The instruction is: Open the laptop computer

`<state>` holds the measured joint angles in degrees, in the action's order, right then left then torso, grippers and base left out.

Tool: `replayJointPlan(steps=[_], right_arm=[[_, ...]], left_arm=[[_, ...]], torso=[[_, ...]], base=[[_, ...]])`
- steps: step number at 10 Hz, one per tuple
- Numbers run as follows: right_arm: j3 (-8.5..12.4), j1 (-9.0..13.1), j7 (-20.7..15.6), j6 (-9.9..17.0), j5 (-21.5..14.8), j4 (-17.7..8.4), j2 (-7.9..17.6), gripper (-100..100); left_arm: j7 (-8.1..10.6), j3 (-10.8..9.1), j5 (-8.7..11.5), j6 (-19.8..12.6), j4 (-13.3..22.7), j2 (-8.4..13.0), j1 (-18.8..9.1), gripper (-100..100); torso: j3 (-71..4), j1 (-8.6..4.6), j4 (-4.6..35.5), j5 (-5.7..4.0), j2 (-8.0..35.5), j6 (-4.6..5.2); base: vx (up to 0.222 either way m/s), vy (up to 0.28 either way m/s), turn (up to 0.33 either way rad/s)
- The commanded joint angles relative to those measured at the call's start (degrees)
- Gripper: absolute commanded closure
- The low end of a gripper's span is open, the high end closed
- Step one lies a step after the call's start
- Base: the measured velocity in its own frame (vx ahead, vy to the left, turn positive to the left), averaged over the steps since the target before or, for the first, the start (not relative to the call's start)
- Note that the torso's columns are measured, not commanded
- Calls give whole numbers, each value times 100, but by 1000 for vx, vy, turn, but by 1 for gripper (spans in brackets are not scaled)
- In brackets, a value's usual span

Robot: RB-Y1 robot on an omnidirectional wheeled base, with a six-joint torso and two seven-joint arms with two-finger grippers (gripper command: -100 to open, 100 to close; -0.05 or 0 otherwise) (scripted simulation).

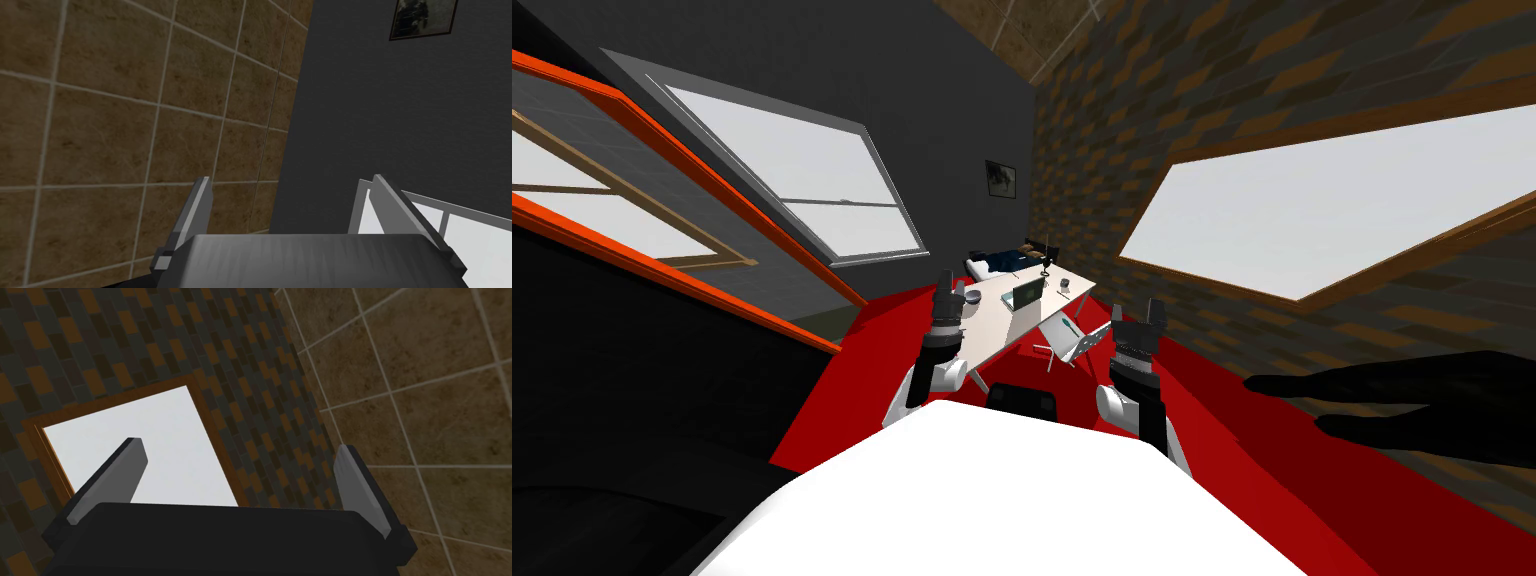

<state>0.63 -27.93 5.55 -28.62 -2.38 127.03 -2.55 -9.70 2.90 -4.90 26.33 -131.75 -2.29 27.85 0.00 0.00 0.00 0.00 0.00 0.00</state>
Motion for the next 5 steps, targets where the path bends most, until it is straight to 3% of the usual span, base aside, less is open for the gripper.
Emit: replayJointPlan(steps=[1,5], right_arm=[[0,0,0,0,0,0,0,0],[0,0,0,0,0,1,0,0]], left_arm=[[0,0,0,0,0,0,0,0],[0,0,0,0,-1,0,0,0]], torso=[[-467,0,235,0,232,0],[-3692,0,1846,0,1845,0]], base=[[0,0,0],[0,0,0]])
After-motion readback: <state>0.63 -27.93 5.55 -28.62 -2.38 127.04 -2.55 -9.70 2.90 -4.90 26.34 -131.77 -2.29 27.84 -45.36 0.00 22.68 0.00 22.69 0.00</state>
